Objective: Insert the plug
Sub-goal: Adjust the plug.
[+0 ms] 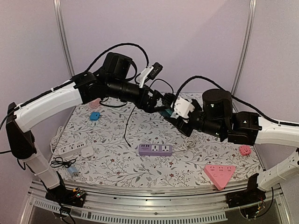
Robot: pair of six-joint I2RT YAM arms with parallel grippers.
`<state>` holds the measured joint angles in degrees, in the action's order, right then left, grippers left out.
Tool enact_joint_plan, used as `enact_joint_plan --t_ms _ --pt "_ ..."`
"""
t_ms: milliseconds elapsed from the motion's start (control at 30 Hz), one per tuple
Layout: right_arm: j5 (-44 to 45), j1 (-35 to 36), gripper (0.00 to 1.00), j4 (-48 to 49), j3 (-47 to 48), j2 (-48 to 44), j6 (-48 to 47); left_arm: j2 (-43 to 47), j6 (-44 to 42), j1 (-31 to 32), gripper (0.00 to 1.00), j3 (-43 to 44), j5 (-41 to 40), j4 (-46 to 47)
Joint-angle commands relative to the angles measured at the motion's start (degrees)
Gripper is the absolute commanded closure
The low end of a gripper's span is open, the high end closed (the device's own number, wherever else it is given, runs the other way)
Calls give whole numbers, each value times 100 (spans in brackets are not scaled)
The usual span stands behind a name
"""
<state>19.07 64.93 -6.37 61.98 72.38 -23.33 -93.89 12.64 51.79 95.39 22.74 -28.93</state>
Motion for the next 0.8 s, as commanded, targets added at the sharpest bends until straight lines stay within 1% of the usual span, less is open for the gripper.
enact_joint_plan --t_ms 0,167,200,333,400,433,767 --pt "191 56 100 210 196 48 -129 -38 232 130 14 -303 28 277" --pt "181 75 100 271 192 53 -119 -131 240 138 38 -303 166 274" --pt "192 77 100 268 192 56 -126 -147 245 138 45 -302 189 280" --pt "142 78 100 275 194 66 -136 -232 230 147 78 -285 341 278" --pt "166 75 100 275 194 82 -113 -246 213 147 98 -289 474 275" --pt "186 77 100 269 197 79 -104 -244 197 147 100 -304 529 273" --pt "317 72 100 259 114 -113 17 -101 -167 119 100 -434 620 174"
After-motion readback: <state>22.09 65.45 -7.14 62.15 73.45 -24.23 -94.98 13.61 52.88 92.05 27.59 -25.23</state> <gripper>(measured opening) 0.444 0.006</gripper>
